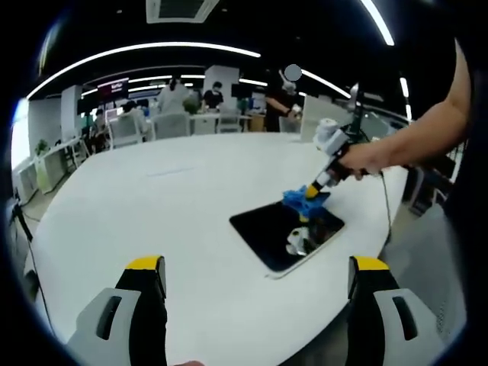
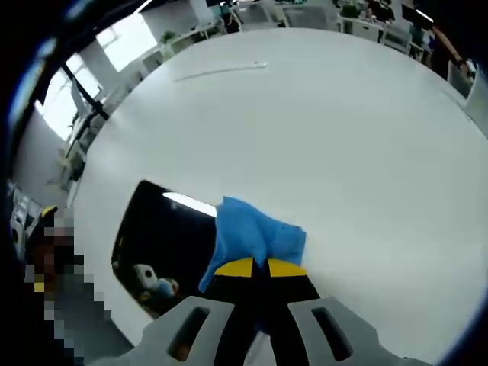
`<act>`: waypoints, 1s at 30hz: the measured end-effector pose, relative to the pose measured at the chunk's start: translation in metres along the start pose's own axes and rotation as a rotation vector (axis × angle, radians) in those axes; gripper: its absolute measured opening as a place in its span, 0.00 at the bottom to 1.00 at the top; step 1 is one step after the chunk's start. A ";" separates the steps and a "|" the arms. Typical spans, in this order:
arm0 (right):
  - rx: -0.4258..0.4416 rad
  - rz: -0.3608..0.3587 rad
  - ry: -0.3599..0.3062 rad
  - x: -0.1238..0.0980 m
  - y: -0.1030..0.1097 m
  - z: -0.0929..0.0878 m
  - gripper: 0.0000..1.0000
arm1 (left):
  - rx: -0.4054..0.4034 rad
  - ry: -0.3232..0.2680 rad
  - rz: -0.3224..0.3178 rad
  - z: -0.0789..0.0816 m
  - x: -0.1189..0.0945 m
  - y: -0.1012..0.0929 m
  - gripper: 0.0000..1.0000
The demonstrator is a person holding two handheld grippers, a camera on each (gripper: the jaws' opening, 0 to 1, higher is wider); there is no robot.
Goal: Wipe the mirror surface with the cleaning cloth until all visible marks leave the cleaned area.
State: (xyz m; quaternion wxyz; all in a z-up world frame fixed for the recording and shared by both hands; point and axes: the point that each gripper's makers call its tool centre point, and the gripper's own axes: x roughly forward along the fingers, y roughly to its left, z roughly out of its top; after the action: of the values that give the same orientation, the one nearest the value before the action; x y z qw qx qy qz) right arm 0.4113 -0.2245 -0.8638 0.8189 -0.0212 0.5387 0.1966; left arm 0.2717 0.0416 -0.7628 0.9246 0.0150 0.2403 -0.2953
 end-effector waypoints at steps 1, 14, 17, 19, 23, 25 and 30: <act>0.000 0.000 -0.001 0.001 -0.001 0.001 0.00 | 0.000 0.000 0.001 0.000 0.000 0.000 0.99; -0.002 -0.005 -0.010 0.012 -0.008 0.017 0.00 | 0.009 0.000 0.013 -0.001 -0.001 0.002 0.99; -0.004 -0.007 -0.010 0.012 -0.008 0.018 0.00 | 0.001 -0.003 0.020 -0.002 -0.001 0.006 0.99; -0.007 -0.008 -0.015 0.011 -0.007 0.019 0.00 | -0.003 -0.004 0.022 -0.002 -0.001 0.007 0.99; 0.000 -0.003 -0.017 0.013 -0.009 0.022 0.00 | -0.004 0.005 0.023 -0.003 0.000 0.006 0.99; 0.001 -0.001 -0.018 0.014 -0.009 0.022 0.00 | -0.003 0.008 0.023 -0.004 0.000 0.006 0.99; 0.006 0.005 -0.041 0.006 -0.010 0.021 0.00 | -0.001 0.015 0.020 -0.006 0.001 0.005 0.99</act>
State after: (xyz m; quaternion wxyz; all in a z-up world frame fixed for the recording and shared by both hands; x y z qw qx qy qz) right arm 0.4353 -0.2261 -0.8619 0.8294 -0.0132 0.5225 0.1973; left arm 0.2731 0.0463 -0.7690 0.9256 0.0192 0.2472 -0.2860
